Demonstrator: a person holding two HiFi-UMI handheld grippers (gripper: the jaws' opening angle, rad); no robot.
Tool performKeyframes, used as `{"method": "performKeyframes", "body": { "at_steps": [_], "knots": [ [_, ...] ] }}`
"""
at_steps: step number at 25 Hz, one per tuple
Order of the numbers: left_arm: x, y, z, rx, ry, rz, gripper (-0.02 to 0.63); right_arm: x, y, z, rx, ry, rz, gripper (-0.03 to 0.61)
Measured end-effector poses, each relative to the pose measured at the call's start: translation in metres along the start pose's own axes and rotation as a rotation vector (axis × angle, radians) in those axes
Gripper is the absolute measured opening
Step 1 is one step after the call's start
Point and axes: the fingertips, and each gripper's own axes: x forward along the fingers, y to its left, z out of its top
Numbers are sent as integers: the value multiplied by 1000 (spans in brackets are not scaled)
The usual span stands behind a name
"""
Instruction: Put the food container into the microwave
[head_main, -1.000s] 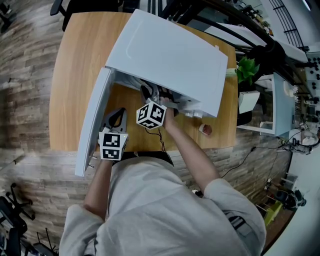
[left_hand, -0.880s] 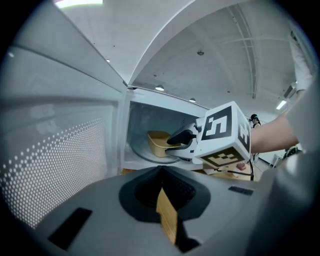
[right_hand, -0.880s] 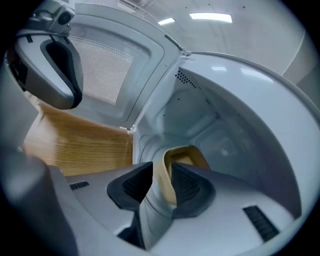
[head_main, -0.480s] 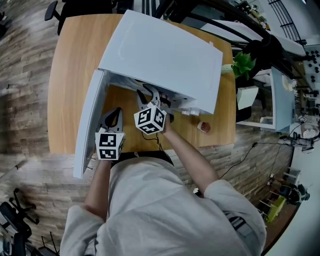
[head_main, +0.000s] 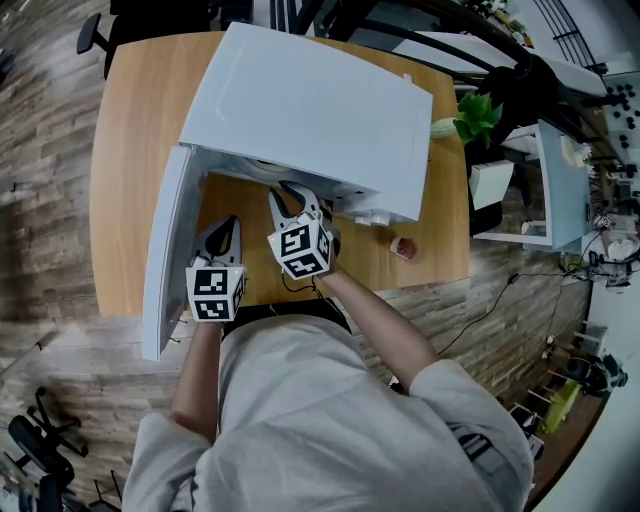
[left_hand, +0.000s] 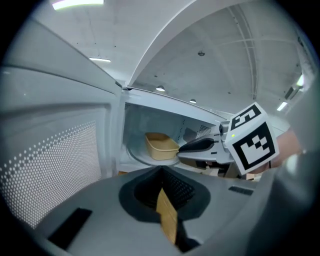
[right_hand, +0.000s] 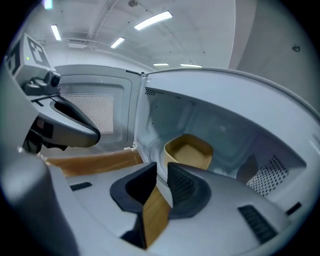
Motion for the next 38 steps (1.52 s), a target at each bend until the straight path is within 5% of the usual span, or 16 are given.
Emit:
{"method": "performKeyframes", "body": {
  "at_steps": [5,13,22,38],
  "knots": [
    [3,-6,1,5,9,-6,12,-13,2,2,53,-23,41,5],
    [8,-28,6,22,19,-28,12,-54,10,-3,94,-48,150,5],
    [14,-64,17,69,21,-90,12,-101,-17,-13,212,-113,104,3],
    [5,-121,68,169,-47,-160,12,-169,-62,1,260,-240,13,5]
  ]
}}
